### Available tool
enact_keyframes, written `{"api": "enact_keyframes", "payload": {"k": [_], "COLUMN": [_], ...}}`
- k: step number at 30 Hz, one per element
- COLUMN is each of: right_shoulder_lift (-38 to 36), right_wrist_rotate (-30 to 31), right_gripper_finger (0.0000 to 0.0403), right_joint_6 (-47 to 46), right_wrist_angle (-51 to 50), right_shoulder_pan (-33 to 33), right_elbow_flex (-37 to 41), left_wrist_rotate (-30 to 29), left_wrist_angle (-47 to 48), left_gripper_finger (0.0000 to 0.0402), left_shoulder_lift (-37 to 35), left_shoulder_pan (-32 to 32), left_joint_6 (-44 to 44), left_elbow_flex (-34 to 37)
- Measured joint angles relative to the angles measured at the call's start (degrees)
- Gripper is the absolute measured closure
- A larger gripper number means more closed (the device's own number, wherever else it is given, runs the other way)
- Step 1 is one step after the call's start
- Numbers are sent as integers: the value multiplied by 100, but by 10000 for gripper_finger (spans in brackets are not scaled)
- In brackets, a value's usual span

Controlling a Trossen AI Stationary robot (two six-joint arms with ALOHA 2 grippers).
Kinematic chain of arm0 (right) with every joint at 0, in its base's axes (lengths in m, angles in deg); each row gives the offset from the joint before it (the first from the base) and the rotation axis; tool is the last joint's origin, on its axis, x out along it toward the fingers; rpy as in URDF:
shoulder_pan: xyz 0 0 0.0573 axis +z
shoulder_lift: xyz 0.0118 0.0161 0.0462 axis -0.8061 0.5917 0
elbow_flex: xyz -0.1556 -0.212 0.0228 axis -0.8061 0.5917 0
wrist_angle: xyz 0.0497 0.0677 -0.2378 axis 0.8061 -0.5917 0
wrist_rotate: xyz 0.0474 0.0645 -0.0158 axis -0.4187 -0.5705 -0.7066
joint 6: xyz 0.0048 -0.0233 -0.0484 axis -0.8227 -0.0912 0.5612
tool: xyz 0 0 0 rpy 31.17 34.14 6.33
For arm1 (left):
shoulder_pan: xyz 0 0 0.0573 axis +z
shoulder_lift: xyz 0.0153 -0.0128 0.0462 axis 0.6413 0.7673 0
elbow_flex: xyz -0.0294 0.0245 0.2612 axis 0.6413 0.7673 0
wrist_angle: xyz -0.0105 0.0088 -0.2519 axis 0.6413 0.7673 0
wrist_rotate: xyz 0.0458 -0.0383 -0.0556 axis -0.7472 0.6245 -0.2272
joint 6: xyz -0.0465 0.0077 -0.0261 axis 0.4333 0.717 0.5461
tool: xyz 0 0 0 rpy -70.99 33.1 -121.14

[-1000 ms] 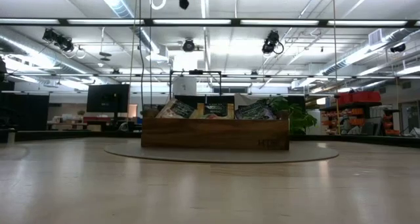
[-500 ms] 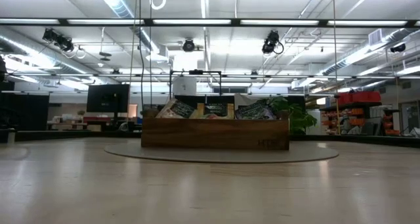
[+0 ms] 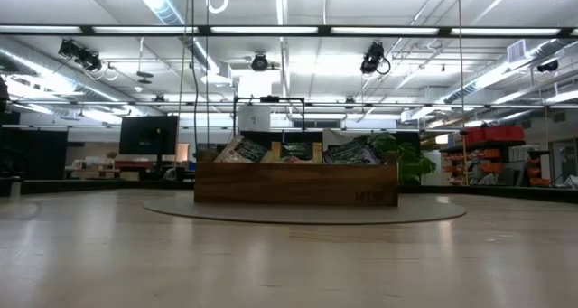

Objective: Pick & Place Tea
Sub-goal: Put the brown tea bag into the left section of the wooden organizer

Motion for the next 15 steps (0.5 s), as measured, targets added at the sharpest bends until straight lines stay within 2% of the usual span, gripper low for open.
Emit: {"api": "enact_keyframes", "payload": {"k": [15], "right_shoulder_lift": [190], "right_wrist_rotate": [-101], "right_gripper_finger": [231], "right_joint_6": [-89], "right_wrist_angle": [539], "right_shoulder_pan": [-4], "right_elbow_flex": [-2], "left_wrist_rotate": [-1], "left_wrist_angle": [-125], "left_gripper_finger": [380], "left_shoulder_lift": [44], "left_shoulder_pan": [-75], "left_joint_6": [-7], "left_elbow_flex": [2]}}
